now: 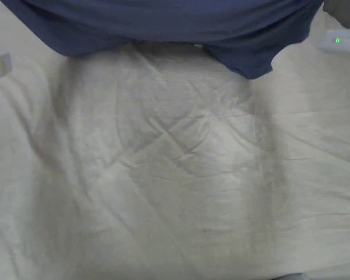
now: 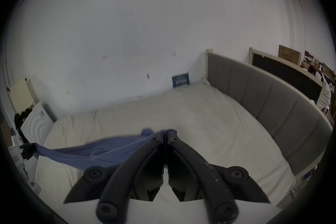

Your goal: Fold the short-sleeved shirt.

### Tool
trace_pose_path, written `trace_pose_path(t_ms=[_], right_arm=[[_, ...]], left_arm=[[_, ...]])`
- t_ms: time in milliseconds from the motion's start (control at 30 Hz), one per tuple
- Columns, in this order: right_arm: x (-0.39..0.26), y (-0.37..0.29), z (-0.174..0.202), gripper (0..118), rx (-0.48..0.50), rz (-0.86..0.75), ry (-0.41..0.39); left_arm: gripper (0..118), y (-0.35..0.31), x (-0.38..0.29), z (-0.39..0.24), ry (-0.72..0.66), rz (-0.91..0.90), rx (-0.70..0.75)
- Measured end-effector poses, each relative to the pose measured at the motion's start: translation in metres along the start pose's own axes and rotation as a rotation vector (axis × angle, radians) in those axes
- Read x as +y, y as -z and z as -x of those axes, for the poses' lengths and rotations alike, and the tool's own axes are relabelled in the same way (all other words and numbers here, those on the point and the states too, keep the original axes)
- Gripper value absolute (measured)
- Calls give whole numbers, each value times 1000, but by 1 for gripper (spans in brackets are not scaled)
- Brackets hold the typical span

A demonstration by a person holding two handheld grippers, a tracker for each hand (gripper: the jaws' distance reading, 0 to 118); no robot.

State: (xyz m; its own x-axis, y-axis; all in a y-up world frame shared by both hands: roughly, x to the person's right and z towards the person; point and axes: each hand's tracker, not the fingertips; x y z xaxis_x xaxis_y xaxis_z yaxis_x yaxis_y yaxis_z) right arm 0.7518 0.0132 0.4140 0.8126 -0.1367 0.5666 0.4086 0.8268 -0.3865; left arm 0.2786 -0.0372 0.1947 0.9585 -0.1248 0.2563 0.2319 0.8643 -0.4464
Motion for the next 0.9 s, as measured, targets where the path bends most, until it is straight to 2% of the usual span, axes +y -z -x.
trace_pose_path(t_ms=[167,300,400,433,567,667,767,900], right_arm=[[-101,-19,-37,6,14,127,26],[-175,-36,-63,6,14,186,-20],[-223,-49,-77,6,-23,262,-65],[-238,-56,-83,6,-13,256,-53],[-279,-84,-103,6,3,278,-22],[-304,-110,-115,6,8,291,-68],[-326,-129,-124,6,20,316,-72],[-353,-147,-126,6,10,332,-88]], left_arm=[[4,-35,-110,5,-50,104,-52],[4,-67,-198,7,-42,197,-71],[4,-89,-248,10,-66,240,-83],[4,-98,-262,11,-76,241,-85],[4,-132,-297,14,-78,245,-68],[4,-158,-319,24,-123,255,-57],[4,-179,-338,28,-146,257,-34],[4,-196,-355,22,-104,288,1]])
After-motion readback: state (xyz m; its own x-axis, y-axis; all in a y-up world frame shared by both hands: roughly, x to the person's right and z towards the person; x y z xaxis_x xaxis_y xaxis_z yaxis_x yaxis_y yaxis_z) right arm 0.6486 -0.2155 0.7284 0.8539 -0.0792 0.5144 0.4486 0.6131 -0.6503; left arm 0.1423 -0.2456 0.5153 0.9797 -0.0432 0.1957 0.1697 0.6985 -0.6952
